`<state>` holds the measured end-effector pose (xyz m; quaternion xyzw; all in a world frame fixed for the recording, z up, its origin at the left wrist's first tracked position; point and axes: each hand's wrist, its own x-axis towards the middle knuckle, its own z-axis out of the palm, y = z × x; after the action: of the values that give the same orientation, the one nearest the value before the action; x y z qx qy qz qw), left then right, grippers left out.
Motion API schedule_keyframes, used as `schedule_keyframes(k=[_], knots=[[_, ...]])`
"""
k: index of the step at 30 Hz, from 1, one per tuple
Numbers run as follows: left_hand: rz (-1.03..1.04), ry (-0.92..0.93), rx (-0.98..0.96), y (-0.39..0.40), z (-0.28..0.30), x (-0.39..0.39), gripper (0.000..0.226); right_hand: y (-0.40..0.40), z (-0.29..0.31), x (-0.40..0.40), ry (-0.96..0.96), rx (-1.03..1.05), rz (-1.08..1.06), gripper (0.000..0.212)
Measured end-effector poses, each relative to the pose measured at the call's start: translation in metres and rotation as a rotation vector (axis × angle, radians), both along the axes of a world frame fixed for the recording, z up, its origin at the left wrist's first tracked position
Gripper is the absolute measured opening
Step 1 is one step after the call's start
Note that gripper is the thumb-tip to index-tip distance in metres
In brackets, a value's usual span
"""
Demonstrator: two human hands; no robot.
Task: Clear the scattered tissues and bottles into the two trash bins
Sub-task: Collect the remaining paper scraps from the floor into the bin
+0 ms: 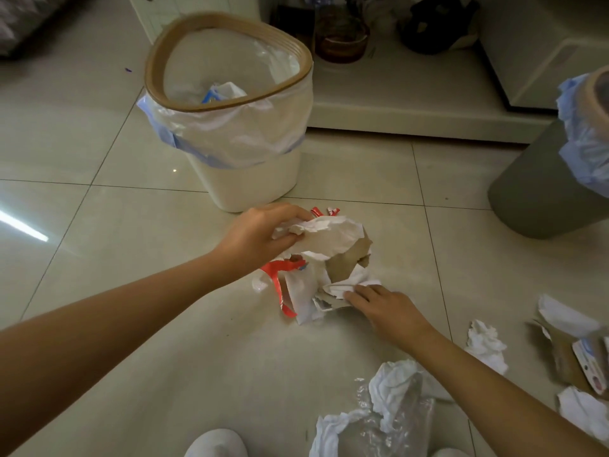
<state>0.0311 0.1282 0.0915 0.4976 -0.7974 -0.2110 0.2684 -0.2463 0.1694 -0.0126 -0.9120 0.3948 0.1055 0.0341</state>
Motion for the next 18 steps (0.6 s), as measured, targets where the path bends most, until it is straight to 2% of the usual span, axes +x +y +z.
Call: schedule_keyframes(k=[4, 10, 18], knots=[[-0.019, 0.033, -0.101, -0.002, 0.007, 0.003, 0.028, -0.006, 0.025, -0.002, -0.142, -0.108, 0.005, 0.073], [-0.086, 0.012, -0.337, -0.008, 0.030, 0.011, 0.026, -0.043, 0.081, -0.010, -0.354, -0.360, 0.040, 0.054], [-0.011, 0.055, -0.566, -0.032, 0.062, 0.027, 0.023, -0.082, 0.135, 0.008, -0.544, -0.585, 0.082, 0.041]])
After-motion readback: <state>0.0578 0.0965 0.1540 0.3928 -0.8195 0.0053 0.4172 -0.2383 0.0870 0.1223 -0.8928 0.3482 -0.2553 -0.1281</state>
